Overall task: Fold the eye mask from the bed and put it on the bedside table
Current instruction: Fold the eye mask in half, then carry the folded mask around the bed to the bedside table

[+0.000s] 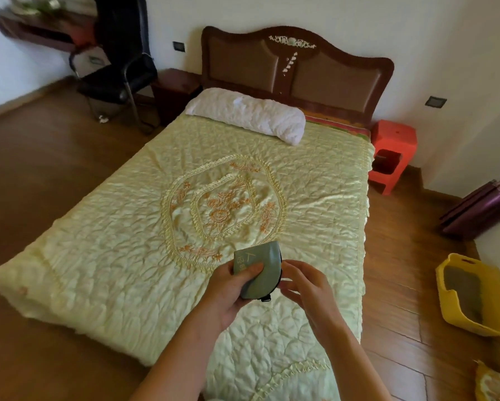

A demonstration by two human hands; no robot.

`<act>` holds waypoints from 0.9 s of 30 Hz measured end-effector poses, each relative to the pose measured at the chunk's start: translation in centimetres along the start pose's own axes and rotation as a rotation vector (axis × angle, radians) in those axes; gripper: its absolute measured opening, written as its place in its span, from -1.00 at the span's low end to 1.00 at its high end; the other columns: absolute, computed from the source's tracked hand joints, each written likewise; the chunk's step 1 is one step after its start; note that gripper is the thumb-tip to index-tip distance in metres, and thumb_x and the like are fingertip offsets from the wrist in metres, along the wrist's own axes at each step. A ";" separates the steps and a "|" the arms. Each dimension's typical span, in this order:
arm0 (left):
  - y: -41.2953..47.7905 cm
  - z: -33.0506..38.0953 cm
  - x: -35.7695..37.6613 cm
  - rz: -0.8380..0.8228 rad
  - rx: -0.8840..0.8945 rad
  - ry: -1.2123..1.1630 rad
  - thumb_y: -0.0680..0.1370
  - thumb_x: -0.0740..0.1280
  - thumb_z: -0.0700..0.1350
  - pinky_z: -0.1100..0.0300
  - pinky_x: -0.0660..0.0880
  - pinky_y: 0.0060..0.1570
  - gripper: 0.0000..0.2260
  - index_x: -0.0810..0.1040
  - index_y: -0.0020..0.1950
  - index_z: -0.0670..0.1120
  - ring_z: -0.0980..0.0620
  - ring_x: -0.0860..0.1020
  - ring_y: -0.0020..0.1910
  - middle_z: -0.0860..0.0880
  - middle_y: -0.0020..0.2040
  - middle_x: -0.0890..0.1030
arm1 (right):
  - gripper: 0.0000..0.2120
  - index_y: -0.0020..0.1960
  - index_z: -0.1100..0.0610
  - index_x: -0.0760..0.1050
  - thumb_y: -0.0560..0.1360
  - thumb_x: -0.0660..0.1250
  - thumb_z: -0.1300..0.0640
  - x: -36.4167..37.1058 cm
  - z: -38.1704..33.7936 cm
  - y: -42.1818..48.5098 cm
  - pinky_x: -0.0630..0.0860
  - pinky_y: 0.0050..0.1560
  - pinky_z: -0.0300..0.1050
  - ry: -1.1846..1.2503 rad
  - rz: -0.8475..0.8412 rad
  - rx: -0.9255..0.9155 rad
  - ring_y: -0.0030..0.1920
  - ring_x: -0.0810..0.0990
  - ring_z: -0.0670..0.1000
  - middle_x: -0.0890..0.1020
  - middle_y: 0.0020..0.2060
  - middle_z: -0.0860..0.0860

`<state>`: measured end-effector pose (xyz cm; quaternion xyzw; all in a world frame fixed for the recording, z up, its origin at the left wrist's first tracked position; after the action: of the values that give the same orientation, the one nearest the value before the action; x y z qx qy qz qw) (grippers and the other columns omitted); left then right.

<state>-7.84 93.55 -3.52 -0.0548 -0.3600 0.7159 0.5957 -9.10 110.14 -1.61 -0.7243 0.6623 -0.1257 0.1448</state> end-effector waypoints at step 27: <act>-27.8 -12.2 -22.8 0.943 0.384 -0.615 0.51 0.42 -0.19 0.15 0.63 -0.20 -0.78 0.56 0.14 -0.04 -0.03 0.65 0.03 -0.08 0.08 0.68 | -0.85 0.05 0.08 0.67 0.58 0.37 0.05 27.9 9.0 -16.6 0.64 0.11 -0.06 -0.439 -1.090 0.048 0.03 0.70 0.03 0.74 -0.01 0.07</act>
<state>27.46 79.58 -4.35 0.1100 -0.3167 0.9386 0.0813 12.16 84.13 -4.01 -0.9659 0.1459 -0.0440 0.2095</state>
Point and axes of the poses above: each hand's wrist, its own y-axis towards the middle knuckle, its own x-axis out of the palm, z = x × y, the point moved 6 cm from there along y, towards the middle knuckle
